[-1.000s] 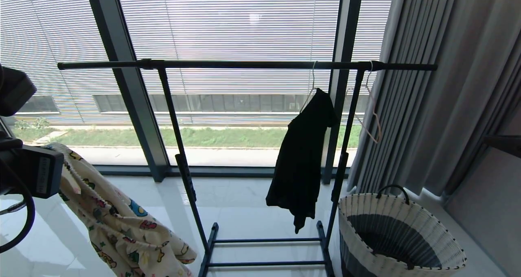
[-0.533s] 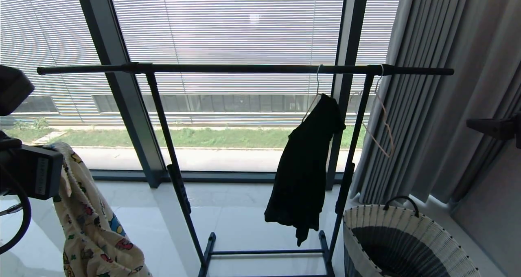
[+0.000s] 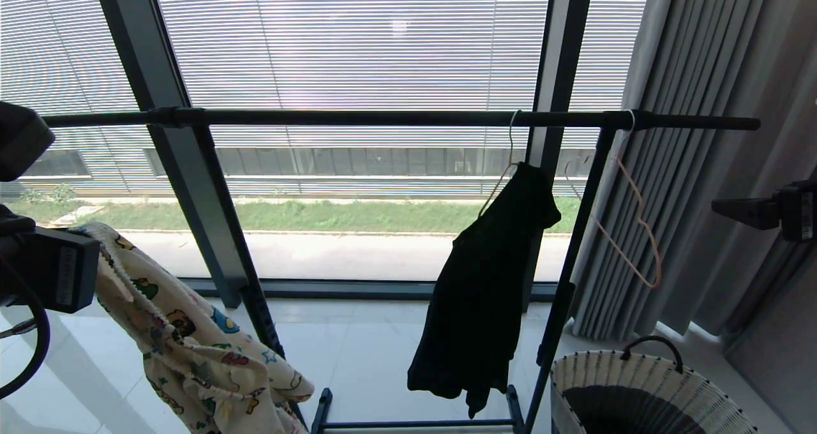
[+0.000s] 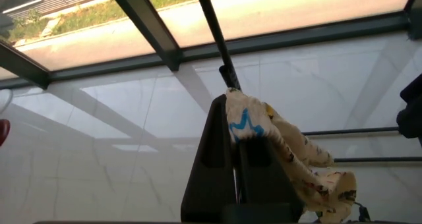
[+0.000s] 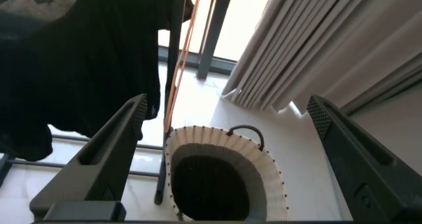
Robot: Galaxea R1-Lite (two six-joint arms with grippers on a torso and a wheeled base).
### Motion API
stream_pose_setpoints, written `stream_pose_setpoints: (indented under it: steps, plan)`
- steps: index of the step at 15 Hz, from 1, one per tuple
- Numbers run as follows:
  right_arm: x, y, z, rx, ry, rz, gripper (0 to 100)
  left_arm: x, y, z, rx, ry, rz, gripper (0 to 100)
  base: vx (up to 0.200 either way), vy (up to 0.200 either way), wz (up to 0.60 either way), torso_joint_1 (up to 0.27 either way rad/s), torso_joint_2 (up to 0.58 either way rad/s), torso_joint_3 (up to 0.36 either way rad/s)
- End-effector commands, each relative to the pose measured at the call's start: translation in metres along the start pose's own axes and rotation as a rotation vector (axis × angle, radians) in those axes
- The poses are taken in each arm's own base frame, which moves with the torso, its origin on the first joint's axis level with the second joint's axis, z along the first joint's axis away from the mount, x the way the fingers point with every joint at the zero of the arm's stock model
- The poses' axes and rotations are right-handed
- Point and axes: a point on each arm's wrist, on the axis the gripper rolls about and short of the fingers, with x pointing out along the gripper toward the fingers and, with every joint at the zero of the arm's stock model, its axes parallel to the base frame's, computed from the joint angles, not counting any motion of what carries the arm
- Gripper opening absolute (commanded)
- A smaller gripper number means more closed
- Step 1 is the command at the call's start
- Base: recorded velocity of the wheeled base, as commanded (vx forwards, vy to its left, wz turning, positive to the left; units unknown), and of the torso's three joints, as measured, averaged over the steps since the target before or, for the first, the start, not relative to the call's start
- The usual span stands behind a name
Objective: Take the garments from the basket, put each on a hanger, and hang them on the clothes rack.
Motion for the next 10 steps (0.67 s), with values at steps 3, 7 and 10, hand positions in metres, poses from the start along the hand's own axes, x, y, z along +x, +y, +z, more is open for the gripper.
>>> stream_pose_setpoints:
  steps: [3,7,10]
  plan:
    - [0.024,0.005,-0.009,0.093,0.077,0.015,100,0.0,0.0,0.0,0.0,-0.001,0.0,0,0.2,0.0,0.0,0.004,0.0,0.004]
    - [0.044,0.016,-0.027,0.171,0.143,0.035,100,-0.003,0.0,-0.001,-0.001,-0.008,-0.002,0,0.2,0.0,0.0,0.002,0.0,0.002]
    - [0.067,0.02,-0.048,0.167,0.161,0.032,100,-0.012,-0.005,-0.007,0.019,-0.033,-0.05,0,0.0,0.0,0.0,0.0,0.0,0.0]
